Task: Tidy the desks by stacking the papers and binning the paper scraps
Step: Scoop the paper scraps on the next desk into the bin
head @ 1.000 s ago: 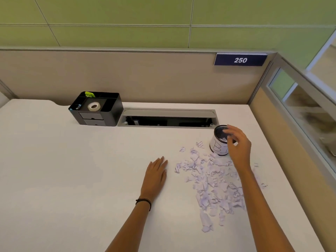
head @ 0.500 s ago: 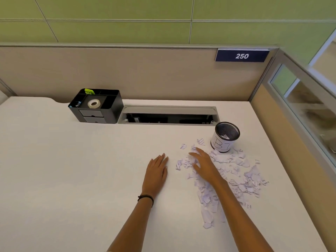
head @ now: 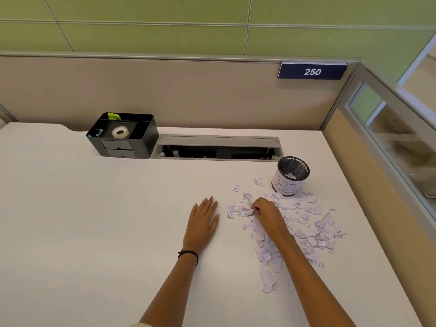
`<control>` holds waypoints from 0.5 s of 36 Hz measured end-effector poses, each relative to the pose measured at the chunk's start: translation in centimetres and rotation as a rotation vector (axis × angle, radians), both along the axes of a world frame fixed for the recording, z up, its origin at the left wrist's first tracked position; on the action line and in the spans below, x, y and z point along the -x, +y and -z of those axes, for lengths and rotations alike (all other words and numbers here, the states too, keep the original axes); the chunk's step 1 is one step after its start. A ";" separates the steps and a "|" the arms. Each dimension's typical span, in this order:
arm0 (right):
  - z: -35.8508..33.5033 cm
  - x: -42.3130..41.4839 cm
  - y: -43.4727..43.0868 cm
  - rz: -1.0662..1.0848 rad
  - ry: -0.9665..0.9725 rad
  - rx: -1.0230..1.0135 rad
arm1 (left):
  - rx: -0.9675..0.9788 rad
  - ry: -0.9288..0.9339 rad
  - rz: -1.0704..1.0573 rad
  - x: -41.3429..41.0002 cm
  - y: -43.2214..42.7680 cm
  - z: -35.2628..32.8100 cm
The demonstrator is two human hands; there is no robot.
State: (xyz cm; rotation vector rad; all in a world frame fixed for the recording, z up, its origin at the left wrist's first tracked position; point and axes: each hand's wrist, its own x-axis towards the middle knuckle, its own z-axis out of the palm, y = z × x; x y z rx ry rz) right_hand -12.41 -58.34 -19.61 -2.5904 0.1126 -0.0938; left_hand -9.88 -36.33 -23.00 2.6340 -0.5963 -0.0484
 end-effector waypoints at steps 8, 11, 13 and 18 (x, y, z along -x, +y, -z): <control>-2.5 -0.2 -0.9 0.090 -0.110 -0.148 | -0.007 0.003 0.001 -0.1 0.0 0.0; -4.2 0.0 -1.6 0.162 -0.181 -0.297 | -0.001 0.004 -0.008 -0.1 0.0 0.0; -5.3 0.1 -2.2 0.207 -0.233 -0.388 | -0.001 0.004 -0.007 -0.1 -0.1 0.0; -7.5 -1.1 -4.4 0.374 -0.360 -0.499 | 0.001 0.004 -0.004 -0.1 0.0 0.1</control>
